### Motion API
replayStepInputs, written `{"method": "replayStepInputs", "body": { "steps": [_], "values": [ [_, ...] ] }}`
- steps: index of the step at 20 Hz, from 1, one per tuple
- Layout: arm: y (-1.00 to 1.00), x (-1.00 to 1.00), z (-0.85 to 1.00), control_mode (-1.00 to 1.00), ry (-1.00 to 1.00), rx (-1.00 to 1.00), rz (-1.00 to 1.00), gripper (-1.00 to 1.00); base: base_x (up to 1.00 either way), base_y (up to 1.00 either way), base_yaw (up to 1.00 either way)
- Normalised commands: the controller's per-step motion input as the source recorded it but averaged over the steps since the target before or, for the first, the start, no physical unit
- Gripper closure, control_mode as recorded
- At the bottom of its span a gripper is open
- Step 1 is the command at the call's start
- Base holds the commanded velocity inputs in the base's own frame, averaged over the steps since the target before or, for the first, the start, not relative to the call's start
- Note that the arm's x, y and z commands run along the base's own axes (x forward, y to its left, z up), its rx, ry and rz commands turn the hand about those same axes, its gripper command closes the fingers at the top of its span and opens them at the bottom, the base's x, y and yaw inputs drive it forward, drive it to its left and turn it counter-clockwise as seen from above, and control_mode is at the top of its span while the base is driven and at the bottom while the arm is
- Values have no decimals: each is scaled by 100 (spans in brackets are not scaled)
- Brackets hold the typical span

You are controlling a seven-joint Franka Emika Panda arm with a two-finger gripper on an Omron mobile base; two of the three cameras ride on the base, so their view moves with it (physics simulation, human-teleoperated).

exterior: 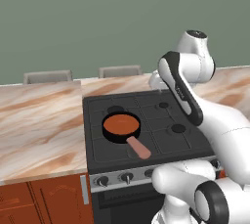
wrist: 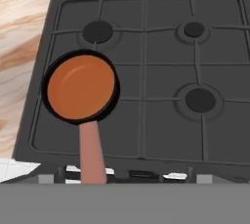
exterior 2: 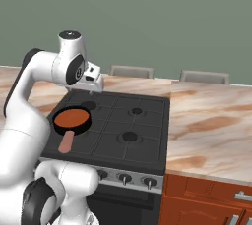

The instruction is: Wait until the marinara sauce is simmered to a deep red color and then turn off the stove.

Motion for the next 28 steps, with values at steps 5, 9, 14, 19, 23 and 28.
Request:
{"method": "replayStepInputs", "body": {
  "steps": [5, 9, 14, 19, 23, 28],
  "values": [
    [45, -25, 0, -100, -3, 0, 0, -100, 0, 0, 0],
    [39, -26, 0, -100, -5, 0, 0, -100, 0, 0, 0],
    [37, -17, 0, -100, -5, 0, 0, -100, 0, 0, 0],
    [40, -15, 0, -100, -3, 0, 0, -100, 0, 0, 0],
    [42, -20, 0, -100, -5, 0, 0, -100, 0, 0, 0],
    [32, -33, 0, -100, -8, 0, 0, -100, 0, 0, 0]
  ]
}}
